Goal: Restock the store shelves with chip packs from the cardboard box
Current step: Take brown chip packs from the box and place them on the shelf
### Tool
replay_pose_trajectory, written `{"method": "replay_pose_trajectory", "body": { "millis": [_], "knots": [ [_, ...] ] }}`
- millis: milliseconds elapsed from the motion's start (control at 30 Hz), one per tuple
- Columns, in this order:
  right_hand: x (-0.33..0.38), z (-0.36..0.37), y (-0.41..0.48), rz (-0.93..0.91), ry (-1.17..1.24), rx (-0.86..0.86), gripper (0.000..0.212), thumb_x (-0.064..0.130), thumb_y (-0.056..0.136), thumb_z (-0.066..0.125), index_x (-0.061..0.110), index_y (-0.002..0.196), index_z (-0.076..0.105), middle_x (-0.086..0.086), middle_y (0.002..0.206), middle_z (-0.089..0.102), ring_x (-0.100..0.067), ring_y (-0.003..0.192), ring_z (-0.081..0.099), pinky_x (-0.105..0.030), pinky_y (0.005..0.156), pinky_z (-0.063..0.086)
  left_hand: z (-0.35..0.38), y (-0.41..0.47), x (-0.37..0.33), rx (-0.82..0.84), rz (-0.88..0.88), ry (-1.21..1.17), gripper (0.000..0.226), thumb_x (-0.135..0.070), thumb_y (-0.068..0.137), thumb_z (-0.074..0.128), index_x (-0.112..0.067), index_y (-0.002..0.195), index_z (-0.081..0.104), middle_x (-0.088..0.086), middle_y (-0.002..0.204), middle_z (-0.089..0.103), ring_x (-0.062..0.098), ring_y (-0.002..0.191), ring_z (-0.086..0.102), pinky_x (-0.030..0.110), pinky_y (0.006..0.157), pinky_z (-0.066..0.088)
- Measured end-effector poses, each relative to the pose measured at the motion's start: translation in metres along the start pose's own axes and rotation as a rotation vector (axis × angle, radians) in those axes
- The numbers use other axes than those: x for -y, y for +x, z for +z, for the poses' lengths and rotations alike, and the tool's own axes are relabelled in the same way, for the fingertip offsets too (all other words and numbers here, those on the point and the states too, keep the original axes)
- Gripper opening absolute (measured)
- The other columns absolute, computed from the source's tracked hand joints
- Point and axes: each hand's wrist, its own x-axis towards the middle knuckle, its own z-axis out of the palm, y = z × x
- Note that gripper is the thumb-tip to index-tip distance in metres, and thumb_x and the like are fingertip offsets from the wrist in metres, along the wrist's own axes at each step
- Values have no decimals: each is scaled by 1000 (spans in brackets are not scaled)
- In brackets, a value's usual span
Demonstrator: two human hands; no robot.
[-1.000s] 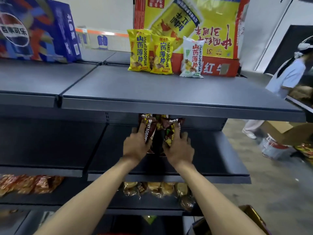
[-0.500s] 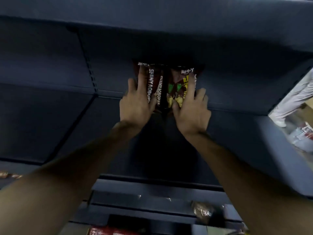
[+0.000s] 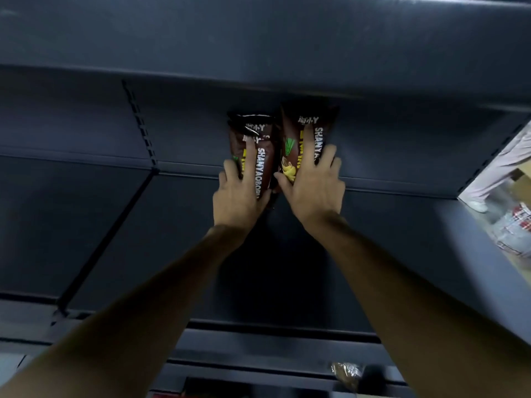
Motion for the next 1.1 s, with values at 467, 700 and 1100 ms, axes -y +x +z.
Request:
{"method": "replay_pose_trajectory", "body": {
  "millis": [467, 700, 1100],
  "knots": [
    [-10, 21, -25, 22, 60, 104, 93, 58, 89, 57, 33, 154, -4, -16, 133, 31, -34, 119, 42, -40, 72, 54, -25, 0, 15, 227, -12, -128, 118, -47, 73, 76, -47, 148, -16, 9, 120, 42, 38, 96, 59, 47, 84, 49],
    [-16, 20, -30, 18, 183, 122, 102, 52, 84, 65, 39, 153, -7, -12, 131, 32, -31, 115, 42, -40, 75, 51, -15, -4, 8, 115, -36, -49, 113, -46, 76, 76, -43, 151, -9, 10, 118, 43, 36, 93, 60, 47, 75, 51],
    [-4, -4, -49, 106, 341, 92, 104, 43, 81, 74, 42, 152, -3, -11, 137, 24, -33, 122, 42, -47, 89, 52, -43, -18, 2, 177, -29, -229, 104, -38, 76, 77, -52, 149, 3, 7, 128, 32, 37, 106, 56, 46, 90, 49]
  ]
}}
